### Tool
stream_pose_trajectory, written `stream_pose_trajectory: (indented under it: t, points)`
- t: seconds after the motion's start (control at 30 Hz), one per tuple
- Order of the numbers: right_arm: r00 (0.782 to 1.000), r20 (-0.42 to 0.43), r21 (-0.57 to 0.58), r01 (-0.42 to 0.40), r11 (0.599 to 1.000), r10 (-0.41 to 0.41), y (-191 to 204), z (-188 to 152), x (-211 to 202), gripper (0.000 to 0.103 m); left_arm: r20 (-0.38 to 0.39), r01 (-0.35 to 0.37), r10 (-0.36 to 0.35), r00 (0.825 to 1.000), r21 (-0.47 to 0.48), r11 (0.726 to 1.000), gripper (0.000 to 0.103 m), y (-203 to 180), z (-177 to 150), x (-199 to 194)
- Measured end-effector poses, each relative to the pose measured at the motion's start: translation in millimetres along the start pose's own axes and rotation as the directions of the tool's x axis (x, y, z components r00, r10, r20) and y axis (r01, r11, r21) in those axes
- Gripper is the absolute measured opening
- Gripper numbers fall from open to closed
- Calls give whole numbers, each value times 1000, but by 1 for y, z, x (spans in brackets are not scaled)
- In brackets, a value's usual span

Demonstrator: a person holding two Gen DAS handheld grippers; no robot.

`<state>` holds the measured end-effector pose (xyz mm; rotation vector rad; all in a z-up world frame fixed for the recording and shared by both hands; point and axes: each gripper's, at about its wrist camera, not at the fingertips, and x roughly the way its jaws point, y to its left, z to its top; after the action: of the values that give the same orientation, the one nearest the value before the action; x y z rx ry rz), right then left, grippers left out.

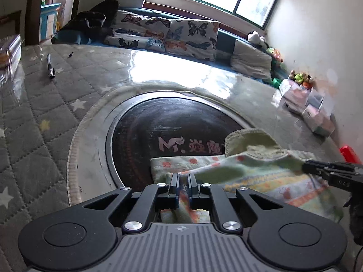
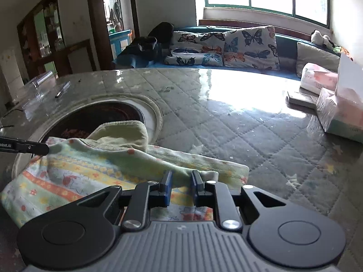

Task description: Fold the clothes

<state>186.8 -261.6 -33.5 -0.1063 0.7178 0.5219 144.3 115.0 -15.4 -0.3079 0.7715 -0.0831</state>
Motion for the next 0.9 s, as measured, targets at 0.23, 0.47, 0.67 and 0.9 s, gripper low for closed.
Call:
stream_pose_trajectory:
  t: [0.23, 0.47, 0.67, 0.9]
  points:
    - [999, 10, 25, 37, 999, -37, -13, -5, -12, 31, 25, 9, -9, 1000, -4, 1000, 19, -2, -4, -15]
    - [998, -1, 53, 70, 996, -70, -22, -17, -22, 41, 25, -3, 3, 1000, 8, 1000, 38, -8, -17, -28]
    - [996, 3, 57, 91, 994, -91, -20, -22, -28, 41, 12, -14, 14, 1000, -1, 1000, 38, -8, -23, -27]
    - [998, 37, -56, 45, 997, -43, 19, -17, -48, 41, 16, -25, 25, 1000, -12, 1000, 38, -4, -24, -32]
